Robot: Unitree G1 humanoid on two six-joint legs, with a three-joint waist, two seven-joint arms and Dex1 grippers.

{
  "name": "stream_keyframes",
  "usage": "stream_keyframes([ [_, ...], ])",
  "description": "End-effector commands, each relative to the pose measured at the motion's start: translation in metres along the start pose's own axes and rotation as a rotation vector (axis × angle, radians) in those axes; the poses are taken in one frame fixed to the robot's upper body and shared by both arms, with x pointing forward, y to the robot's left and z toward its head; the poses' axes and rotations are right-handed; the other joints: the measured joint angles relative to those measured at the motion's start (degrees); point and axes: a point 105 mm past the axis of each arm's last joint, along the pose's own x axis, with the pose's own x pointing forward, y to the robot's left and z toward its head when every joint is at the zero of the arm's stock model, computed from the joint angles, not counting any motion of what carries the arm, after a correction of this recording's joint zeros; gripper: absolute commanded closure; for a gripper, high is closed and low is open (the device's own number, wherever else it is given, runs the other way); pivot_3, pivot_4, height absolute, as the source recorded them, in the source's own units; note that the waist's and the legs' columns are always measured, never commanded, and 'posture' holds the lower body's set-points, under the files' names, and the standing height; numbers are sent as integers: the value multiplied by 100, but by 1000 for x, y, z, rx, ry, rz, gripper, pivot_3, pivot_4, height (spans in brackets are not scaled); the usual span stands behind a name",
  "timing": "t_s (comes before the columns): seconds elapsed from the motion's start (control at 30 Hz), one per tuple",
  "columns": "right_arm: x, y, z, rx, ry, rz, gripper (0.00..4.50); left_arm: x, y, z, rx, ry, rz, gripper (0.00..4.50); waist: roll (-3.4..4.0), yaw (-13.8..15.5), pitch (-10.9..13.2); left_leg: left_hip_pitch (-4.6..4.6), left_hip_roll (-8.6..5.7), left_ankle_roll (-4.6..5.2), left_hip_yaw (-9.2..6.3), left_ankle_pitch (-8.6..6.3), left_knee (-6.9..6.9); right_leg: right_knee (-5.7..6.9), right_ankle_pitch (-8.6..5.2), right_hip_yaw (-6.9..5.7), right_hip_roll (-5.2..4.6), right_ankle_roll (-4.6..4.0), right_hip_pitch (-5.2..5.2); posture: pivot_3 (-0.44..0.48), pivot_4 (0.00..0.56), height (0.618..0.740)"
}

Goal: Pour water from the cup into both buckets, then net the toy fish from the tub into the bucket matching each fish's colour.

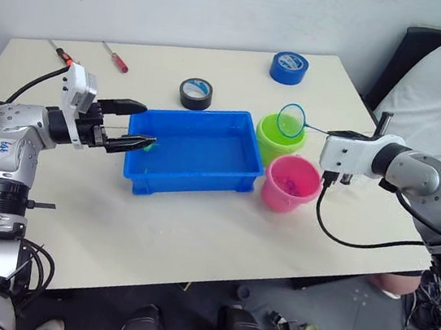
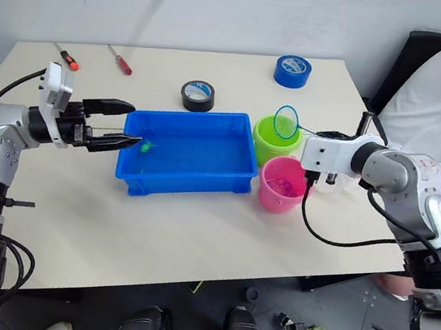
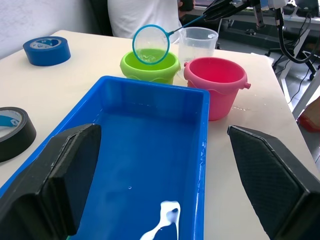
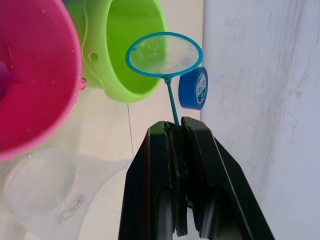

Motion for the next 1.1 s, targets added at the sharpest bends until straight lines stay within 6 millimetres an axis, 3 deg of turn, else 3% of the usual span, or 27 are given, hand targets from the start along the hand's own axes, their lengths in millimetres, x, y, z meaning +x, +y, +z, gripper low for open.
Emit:
stream_keyframes([
  [0.03,-6,-16,4,-17,-18,-65,4500,-5,2,12,48,-9,8,83,0,1,0,0,0,0,0,0,0,1,0,0,0,0,0,0,150,731],
  [0.13,-13,-42,23,106,-87,-134,4500,-18,7,14,54,-3,63,83,0,-14,0,0,0,-1,0,0,1,1,0,1,0,0,0,0,150,731],
  [0.27,-12,-55,48,353,-203,-102,4500,-44,16,13,53,14,166,83,1,-57,1,2,7,-4,1,2,0,11,0,5,6,0,-5,0,150,731],
  [0.43,3,-39,82,606,-346,88,4500,-81,21,2,35,47,309,83,1,-50,0,4,9,4,-3,-2,1,11,0,-1,4,-1,2,0,150,731],
  [0.5,11,-21,99,684,-392,215,4500,-94,17,-5,20,62,339,83,1,-22,0,1,8,10,-1,-6,2,10,0,-2,2,-1,0,0,150,731],
  [0.6,22,1,115,720,-406,344,4500,-108,10,-9,8,75,374,83,0,-10,0,-1,8,11,-1,-6,2,11,-1,-2,0,-1,-4,0,150,731],
  [0.8,45,26,142,661,-428,474,4500,-127,-3,-13,-8,100,417,83,-2,-4,-1,-1,6,25,-3,-14,2,12,-1,-6,-4,-3,-4,0,150,731],
  [1.1,78,45,181,493,-476,516,4500,-122,-18,-28,-18,161,392,83,-3,-36,-2,-1,7,20,-3,-16,-1,12,-3,-9,-3,-7,-6,0,150,731],
])
